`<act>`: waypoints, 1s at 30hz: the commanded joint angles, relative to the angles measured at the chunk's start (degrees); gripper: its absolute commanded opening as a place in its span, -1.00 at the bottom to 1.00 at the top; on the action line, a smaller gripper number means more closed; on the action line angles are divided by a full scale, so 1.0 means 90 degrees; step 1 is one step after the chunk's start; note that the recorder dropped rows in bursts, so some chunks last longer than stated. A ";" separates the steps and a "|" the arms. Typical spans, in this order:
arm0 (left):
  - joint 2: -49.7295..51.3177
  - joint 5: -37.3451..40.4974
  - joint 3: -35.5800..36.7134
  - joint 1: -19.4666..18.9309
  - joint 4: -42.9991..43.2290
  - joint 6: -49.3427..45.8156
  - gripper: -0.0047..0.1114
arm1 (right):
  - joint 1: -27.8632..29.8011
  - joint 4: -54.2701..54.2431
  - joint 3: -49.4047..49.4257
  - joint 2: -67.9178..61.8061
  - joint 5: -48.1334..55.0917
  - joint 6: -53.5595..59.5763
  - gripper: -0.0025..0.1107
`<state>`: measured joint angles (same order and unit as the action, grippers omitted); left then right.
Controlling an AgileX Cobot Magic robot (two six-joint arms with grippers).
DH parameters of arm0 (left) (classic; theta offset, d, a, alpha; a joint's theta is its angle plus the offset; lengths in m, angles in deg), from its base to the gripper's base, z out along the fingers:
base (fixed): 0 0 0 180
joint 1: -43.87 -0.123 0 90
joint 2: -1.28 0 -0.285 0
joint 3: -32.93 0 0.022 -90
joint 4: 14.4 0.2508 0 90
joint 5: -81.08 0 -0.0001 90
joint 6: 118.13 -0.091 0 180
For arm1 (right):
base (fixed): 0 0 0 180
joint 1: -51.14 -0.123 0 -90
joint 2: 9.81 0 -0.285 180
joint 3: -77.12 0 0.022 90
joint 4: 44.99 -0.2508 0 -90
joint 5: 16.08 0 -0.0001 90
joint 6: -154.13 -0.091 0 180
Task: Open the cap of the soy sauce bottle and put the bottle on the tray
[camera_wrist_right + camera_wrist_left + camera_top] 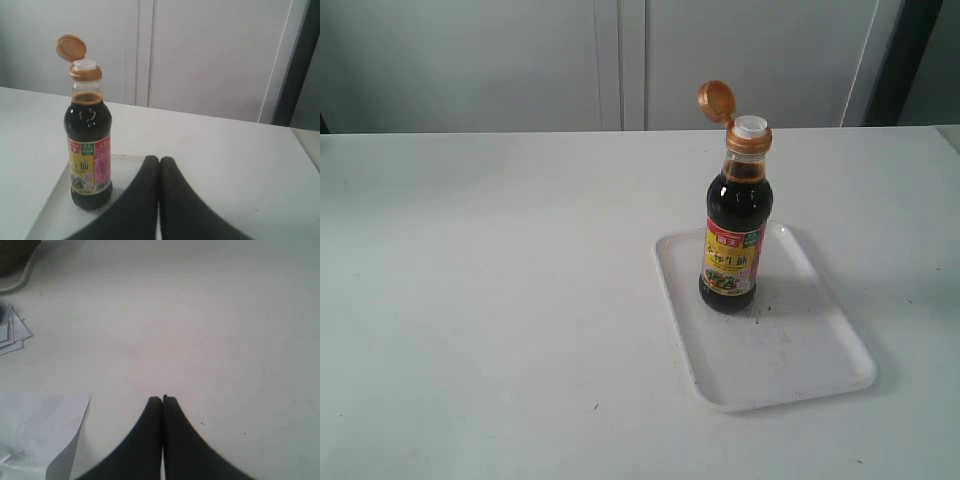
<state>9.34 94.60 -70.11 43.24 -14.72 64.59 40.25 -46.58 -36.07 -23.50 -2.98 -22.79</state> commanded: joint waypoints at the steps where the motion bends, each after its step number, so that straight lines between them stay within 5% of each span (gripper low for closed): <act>1: -0.0030 -0.0022 0.0028 -0.0005 -0.0080 -0.0012 -0.91 | 0.0000 -0.0010 0.0446 0.0396 -0.0032 -0.0037 -0.96; 30: -0.0030 -0.0022 0.0028 -0.0005 -0.0080 -0.0012 -0.91 | 0.0000 0.0004 0.1156 0.0656 0.0738 -0.0028 -0.96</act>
<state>9.34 94.60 -70.11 43.24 -14.72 64.59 40.25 -46.58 -25.98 -17.97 3.36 -23.29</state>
